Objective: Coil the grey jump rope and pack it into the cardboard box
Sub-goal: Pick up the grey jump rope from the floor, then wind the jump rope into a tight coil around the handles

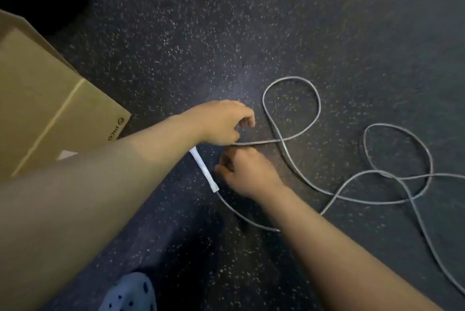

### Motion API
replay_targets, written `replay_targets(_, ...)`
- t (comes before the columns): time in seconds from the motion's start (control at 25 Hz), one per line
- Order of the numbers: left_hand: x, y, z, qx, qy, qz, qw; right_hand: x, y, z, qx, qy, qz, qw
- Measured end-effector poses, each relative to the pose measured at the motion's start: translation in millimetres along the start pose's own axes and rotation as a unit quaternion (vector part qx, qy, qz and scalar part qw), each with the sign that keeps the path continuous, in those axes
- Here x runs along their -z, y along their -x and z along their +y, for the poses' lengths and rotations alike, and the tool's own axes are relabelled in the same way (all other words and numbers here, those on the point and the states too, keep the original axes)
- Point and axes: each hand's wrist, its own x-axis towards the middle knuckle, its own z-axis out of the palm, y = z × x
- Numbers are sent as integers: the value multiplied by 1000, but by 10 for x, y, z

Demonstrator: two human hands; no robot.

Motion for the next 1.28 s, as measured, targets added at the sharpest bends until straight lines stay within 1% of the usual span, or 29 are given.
replay_targets(0.04,-68,-44,-22,7,-12,-16,1000,-178,-25,-24,-10,9,-19,1000)
replay_targets(0.16,-167,-147,-97,15,-22,-5,1000,-500,-32,-120,-1,71,-29,997)
replay_targets(0.2,-154,-158,-87,16,-22,-6,1000,-513,-42,-124,-6,79,-32,996)
replay_targets(0.28,-89,-155,-47,26,-13,-3,1000,-303,-56,-33,-32,67,-23,997)
replay_targets(0.4,28,-176,110,15,25,32,999,415,0,291,-68,49,31,996)
replay_targets(0.48,164,-230,330,-30,64,83,994,1061,56,528,-51,28,77,995)
replay_targets(0.56,364,-283,611,-98,88,120,984,1719,140,651,-20,-79,102,991)
replay_targets(0.64,635,-316,870,-140,77,150,976,2327,286,659,-12,-183,122,976)
replay_targets(0.68,779,-321,950,-145,55,170,973,2577,383,654,-20,-211,128,969)
replay_targets(0.76,1134,-327,1107,-154,16,217,964,3036,616,691,-44,-218,143,964)
replay_targets(0.84,1460,-343,1237,-192,53,247,948,3344,828,740,-47,-186,169,967)
replay_targets(0.88,1580,-350,1325,-212,87,252,940,3438,910,734,-32,-192,196,961)
replay_targets(0.92,1672,-358,1427,-229,104,256,933,3497,960,716,-5,-206,229,951)
replay_targets(1.0,1786,-359,1643,-252,95,279,922,3546,995,636,52,-219,292,929)
replay_targets(1.04,1841,-350,1742,-261,122,292,912,3556,998,606,64,-234,312,919)
replay_targets(1.08,1918,-334,1827,-263,206,294,895,3573,1006,603,67,-261,322,908)
replay_targets(1.12,2009,-322,1880,-259,326,291,861,3593,1027,626,60,-293,322,898)
replay_targets(1.16,2109,-296,1917,-256,448,287,807,3610,1055,664,49,-318,319,892)
replay_targets(1.2,2201,-269,1944,-262,553,287,737,3618,1083,702,38,-337,316,886)
replay_targets(1.24,2271,-244,1978,-267,626,298,669,3602,1099,730,36,-359,309,880)
replay_targets(1.28,2317,-245,2018,-268,678,313,608,3576,1090,729,44,-383,297,874)
